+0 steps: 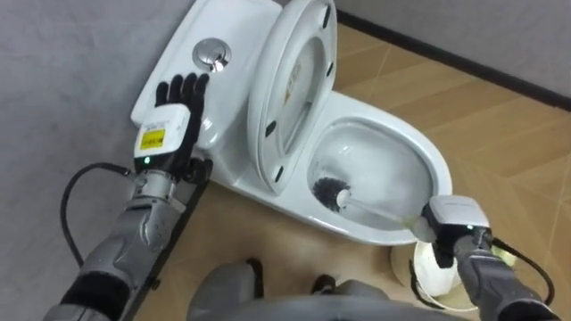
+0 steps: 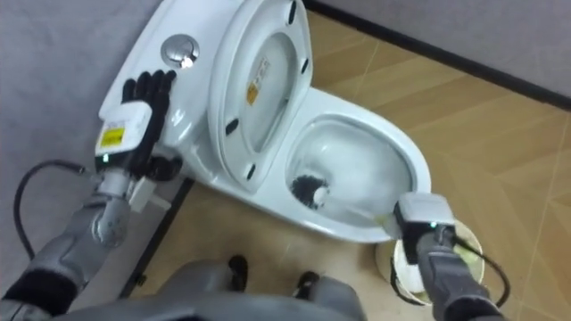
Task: Brush toilet
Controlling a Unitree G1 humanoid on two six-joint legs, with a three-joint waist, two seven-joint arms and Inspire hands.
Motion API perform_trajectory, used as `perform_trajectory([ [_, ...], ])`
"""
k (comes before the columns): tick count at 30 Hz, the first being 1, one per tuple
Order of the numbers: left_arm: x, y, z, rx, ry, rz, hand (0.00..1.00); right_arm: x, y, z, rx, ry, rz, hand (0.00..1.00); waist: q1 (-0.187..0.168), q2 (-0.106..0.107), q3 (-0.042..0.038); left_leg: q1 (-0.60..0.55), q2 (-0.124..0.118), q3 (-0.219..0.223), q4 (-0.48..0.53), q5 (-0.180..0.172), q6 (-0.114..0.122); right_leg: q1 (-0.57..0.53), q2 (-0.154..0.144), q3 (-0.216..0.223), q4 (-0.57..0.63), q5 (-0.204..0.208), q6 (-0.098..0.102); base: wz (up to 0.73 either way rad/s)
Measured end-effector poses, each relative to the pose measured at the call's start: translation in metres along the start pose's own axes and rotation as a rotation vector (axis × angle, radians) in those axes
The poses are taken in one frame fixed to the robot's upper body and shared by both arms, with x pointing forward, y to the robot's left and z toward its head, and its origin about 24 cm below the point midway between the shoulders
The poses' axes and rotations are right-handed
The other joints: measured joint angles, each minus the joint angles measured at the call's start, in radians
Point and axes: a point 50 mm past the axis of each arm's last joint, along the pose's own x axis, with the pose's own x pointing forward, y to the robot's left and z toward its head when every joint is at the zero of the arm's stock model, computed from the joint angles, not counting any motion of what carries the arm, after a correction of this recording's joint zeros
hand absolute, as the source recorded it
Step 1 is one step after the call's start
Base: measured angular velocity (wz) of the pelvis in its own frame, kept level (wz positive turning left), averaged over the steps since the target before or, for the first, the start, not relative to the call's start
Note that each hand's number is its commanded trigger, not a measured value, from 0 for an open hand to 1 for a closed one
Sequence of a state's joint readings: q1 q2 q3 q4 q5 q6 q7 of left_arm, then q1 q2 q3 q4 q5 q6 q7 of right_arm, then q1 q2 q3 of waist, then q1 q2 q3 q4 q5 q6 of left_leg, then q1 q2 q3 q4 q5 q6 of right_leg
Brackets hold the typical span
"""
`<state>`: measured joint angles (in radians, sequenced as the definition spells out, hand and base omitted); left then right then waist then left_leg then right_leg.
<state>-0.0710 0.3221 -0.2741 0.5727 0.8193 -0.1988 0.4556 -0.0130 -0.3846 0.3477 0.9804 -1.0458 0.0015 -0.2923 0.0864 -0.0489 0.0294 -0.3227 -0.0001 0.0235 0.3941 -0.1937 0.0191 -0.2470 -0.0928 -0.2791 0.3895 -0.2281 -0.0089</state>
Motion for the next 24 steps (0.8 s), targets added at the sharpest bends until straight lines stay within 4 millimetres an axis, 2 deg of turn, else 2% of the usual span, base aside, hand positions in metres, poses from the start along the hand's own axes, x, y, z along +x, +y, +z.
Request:
perform_trajectory([
  [1, 0.006, 0.005, 0.001, 0.014, -0.014, 0.015, 0.0, 0.004, -0.008, -0.003, -0.029, -0.002, -0.016, 1.0, 0.002, 0.002, 0.0059, -0.039, 0.004, 0.0, 0.027, 0.0, 0.0, -0.039, -0.002, -0.001, 0.03, -0.003, -0.005, 0.07],
  [2, 0.01, 0.009, 0.002, 0.022, -0.025, 0.028, 0.0, 0.006, -0.012, -0.006, -0.038, 0.005, -0.026, 1.0, 0.002, 0.003, 0.0065, -0.062, 0.005, -0.001, 0.042, 0.0, 0.0, -0.06, -0.004, -0.005, 0.044, -0.004, -0.007, 0.07],
  [5, 0.026, 0.024, 0.007, 0.068, -0.068, 0.073, 0.0, 0.015, -0.035, -0.023, -0.102, 0.031, -0.077, 1.0, 0.004, 0.025, 0.0111, -0.176, 0.003, -0.013, 0.116, -0.009, 0.001, -0.169, -0.017, -0.011, 0.12, -0.019, -0.017, 0.04],
  [11, 0.043, 0.043, 0.02, 0.112, -0.143, 0.156, 0.0, 0.025, -0.073, -0.047, -0.121, 0.099, -0.142, 1.0, 0.019, 0.063, 0.0136, -0.329, 0.0, -0.028, 0.185, 0.001, 0.008, -0.322, -0.042, -0.026, 0.204, -0.019, -0.026, 0.05],
  [12, 0.047, 0.049, 0.025, 0.12, -0.172, 0.189, 0.0, 0.027, -0.084, -0.053, -0.129, 0.115, -0.165, 1.0, 0.03, 0.071, 0.0178, -0.369, -0.005, -0.028, 0.193, 0.008, 0.009, -0.364, -0.046, -0.025, 0.22, -0.017, -0.029, 0.05],
  [14, 0.054, 0.061, 0.035, 0.127, -0.217, 0.256, 0.0, 0.031, -0.111, -0.063, -0.137, 0.148, -0.218, 1.0, 0.052, 0.087, 0.0207, -0.451, -0.011, -0.028, 0.217, 0.021, 0.01, -0.455, -0.064, -0.021, 0.269, -0.019, -0.036, 0.07],
  [16, 0.06, 0.067, 0.043, 0.126, -0.25, 0.297, 0.0, 0.034, -0.131, -0.066, -0.137, 0.16, -0.263, 1.0, 0.063, 0.098, 0.0267, -0.497, -0.013, -0.028, 0.241, 0.022, 0.01, -0.502, -0.079, -0.022, 0.304, -0.026, -0.042, 0.1],
  [20, 0.069, 0.083, 0.056, 0.125, -0.304, 0.406, 0.0, 0.04, -0.175, -0.058, -0.081, 0.153, -0.384, 1.0, 0.095, 0.105, 0.0308, -0.594, -0.014, -0.03, 0.267, 0.031, 0.004, -0.601, -0.083, -0.025, 0.351, -0.036, -0.054, 0.1],
  [24, 0.075, 0.094, 0.062, 0.118, -0.325, 0.487, 0.0, 0.041, -0.2, -0.062, -0.084, 0.203, -0.434, 1.0, 0.107, 0.093, 0.039, -0.648, -0.016, -0.03, 0.287, 0.037, -0.002, -0.662, -0.098, -0.023, 0.394, -0.046, -0.067, 0.07],
])
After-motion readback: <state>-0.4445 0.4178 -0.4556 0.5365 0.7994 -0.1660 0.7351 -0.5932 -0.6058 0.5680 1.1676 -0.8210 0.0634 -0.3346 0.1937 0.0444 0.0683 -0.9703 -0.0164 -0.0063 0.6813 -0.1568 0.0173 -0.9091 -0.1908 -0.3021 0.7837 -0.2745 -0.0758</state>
